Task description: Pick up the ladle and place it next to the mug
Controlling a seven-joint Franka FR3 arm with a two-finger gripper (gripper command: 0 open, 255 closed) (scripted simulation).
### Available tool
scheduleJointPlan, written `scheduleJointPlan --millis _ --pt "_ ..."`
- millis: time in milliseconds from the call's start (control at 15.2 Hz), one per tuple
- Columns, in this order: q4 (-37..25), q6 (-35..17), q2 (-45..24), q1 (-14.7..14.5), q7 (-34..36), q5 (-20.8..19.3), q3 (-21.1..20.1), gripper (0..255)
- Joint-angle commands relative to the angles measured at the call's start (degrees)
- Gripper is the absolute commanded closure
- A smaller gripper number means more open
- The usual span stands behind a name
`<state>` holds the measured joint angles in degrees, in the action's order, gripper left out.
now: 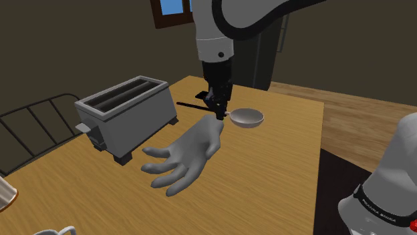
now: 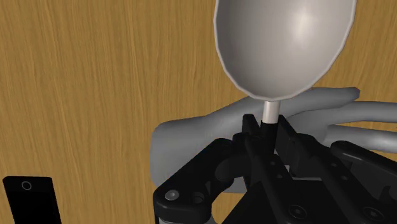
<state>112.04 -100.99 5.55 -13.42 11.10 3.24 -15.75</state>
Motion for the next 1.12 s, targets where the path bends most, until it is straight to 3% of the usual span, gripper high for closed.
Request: scheduleJointPlan --millis 0,528,1056 --pt "-1.67 0.13 -1.49 -1.29 3.05 0.03 -1.62 255" --pt "-10.18 0.98 -9.09 -6.76 14.84 -1.54 -7.42 255" --pt "-23.94 3.81 -20.69 -14.25 26.69 -6.15 -11.5 255"
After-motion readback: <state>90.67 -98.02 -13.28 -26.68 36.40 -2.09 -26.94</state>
